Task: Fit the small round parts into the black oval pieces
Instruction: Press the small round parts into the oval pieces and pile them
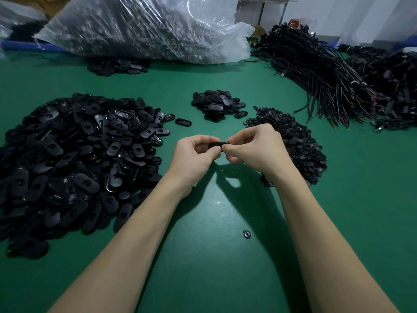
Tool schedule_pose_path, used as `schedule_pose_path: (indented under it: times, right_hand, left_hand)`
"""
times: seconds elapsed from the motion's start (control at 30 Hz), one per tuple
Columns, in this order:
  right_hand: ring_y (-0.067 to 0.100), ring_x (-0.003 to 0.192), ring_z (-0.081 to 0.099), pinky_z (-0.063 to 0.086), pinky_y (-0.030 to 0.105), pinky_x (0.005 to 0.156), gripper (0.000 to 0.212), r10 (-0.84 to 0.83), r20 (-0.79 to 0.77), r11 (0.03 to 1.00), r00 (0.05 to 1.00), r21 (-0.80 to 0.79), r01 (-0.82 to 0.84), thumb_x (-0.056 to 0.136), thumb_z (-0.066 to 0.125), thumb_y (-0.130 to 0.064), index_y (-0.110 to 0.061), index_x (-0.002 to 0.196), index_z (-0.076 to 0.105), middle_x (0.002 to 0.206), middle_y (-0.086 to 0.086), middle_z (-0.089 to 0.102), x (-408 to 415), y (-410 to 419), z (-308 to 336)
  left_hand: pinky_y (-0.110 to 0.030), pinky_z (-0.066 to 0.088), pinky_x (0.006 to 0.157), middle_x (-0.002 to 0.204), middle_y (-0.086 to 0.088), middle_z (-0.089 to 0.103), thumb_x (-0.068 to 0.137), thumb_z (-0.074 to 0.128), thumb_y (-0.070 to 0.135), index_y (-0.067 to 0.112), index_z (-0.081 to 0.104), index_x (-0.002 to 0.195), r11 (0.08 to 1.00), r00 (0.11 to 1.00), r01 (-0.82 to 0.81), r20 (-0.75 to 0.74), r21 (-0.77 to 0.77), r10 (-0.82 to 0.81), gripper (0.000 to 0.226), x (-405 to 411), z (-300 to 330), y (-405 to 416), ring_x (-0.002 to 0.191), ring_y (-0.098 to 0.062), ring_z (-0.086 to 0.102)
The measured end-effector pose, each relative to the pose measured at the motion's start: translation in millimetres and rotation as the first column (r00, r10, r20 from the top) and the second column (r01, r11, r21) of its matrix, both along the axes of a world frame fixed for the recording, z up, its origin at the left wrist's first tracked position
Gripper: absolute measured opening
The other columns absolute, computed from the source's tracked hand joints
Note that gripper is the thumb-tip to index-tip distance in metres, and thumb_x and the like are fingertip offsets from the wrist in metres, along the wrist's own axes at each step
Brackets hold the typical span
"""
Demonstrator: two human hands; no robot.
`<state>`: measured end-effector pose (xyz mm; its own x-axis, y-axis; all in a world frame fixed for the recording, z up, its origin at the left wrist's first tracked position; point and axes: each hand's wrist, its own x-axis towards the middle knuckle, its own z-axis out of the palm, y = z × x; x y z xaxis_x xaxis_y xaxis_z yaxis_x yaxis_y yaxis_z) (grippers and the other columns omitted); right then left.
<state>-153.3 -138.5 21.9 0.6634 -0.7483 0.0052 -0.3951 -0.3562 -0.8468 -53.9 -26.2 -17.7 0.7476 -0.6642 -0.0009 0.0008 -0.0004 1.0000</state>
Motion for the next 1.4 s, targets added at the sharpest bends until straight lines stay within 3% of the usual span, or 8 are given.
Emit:
schedule_pose_path:
  times: [0.13, 0.2, 0.37, 0.6, 0.9, 1.1, 1.3, 1.4]
  right_hand:
    - [0.008, 0.058, 0.074, 0.06, 0.022, 0.062, 0.008, 0.039, 0.011, 0.998, 0.999, -0.051, -0.038, 0.077, 0.083, -0.017, -0.018, 0.074, 0.075, 0.062, -0.004, 0.074, 1, 1, -2]
    - [0.014, 0.062, 0.075, 0.063, 0.027, 0.067, 0.006, 0.109, 0.065, 0.993, 0.992, -0.054, -0.105, 0.082, 0.081, -0.013, -0.016, 0.084, 0.076, 0.068, -0.001, 0.076, -2, -2, -2]
    - [0.006, 0.062, 0.07, 0.052, 0.012, 0.062, 0.021, 0.24, -0.013, 0.924, 0.971, -0.304, -0.233, 0.082, 0.082, -0.013, -0.029, 0.094, 0.076, 0.08, -0.005, 0.075, -1, -9, -1]
    - [0.01, 0.089, 0.069, 0.058, 0.037, 0.084, 0.017, 0.018, -0.003, 0.927, 1.0, -0.375, -0.017, 0.085, 0.079, -0.038, -0.035, 0.102, 0.078, 0.095, -0.015, 0.073, 34, -28, -3]
    - [0.019, 0.105, 0.069, 0.057, 0.037, 0.092, 0.03, -0.138, -0.094, 0.94, 0.986, -0.325, 0.101, 0.086, 0.078, -0.04, -0.028, 0.113, 0.076, 0.111, -0.005, 0.075, 114, -71, 7]
    - [0.016, 0.091, 0.071, 0.058, 0.034, 0.08, 0.011, -0.145, -0.063, 0.932, 0.987, -0.344, 0.115, 0.088, 0.07, -0.033, -0.029, 0.097, 0.076, 0.093, -0.01, 0.074, 93, -69, -7]
    - [0.009, 0.084, 0.066, 0.048, 0.025, 0.076, 0.006, 0.164, -0.219, 0.944, 0.962, -0.249, -0.217, 0.09, 0.071, -0.032, -0.033, 0.085, 0.075, 0.087, -0.007, 0.073, 62, -53, -16]
    - [0.006, 0.064, 0.061, 0.05, 0.023, 0.062, 0.011, 0.308, -0.288, 0.928, 0.907, -0.121, -0.353, 0.094, 0.066, -0.032, -0.031, 0.09, 0.076, 0.084, 0.002, 0.077, 58, -44, -6]
  left_hand:
    - [-0.022, 0.055, 0.078, 0.087, -0.008, 0.076, 0.09, 0.071, 0.001, 0.017, 0.071, 0.089, 1.0, 1.0, 0.001, -0.03, -0.023, -0.002, 0.016, 1, -1, 2, 0.076, -0.012, 0.067]
    - [-0.024, 0.056, 0.083, 0.088, -0.007, 0.076, 0.09, 0.072, 0.004, 0.017, 0.072, 0.092, 0.998, 0.996, 0.012, -0.085, -0.056, -0.017, 0.013, 3, 0, 3, 0.08, -0.013, 0.07]
    - [-0.031, 0.056, 0.095, 0.094, -0.013, 0.077, 0.09, 0.07, 0.002, 0.01, 0.07, 0.099, 0.992, 0.967, -0.016, -0.254, -0.126, -0.017, 0.012, 5, -1, -2, 0.093, -0.023, 0.073]
    - [-0.024, 0.059, 0.082, 0.105, -0.014, 0.074, 0.094, 0.067, 0.006, 0.005, 0.064, 0.105, 0.981, 0.911, -0.052, -0.411, -0.187, -0.03, 0.011, 10, 4, -2, 0.093, -0.019, 0.075]
    - [-0.023, 0.059, 0.083, 0.105, -0.013, 0.072, 0.098, 0.062, 0.008, 0.004, 0.063, 0.104, 0.987, 0.918, -0.022, -0.393, -0.162, -0.044, 0.008, 9, 2, -1, 0.09, -0.016, 0.074]
    - [-0.02, 0.058, 0.079, 0.1, -0.011, 0.073, 0.098, 0.063, 0.009, 0.004, 0.064, 0.104, 0.988, 0.92, -0.011, -0.389, -0.151, -0.05, 0.008, 10, 1, -4, 0.087, -0.015, 0.074]
    - [-0.021, 0.058, 0.078, 0.093, -0.009, 0.074, 0.097, 0.063, 0.008, 0.005, 0.064, 0.099, 0.989, 0.923, 0.003, -0.38, -0.145, -0.058, 0.004, 7, 5, -2, 0.082, -0.013, 0.074]
    - [-0.021, 0.057, 0.077, 0.089, -0.009, 0.074, 0.099, 0.06, 0.007, 0.005, 0.064, 0.099, 0.991, 0.929, 0.016, -0.364, -0.135, -0.065, 0.005, 5, 6, -1, 0.08, -0.013, 0.074]
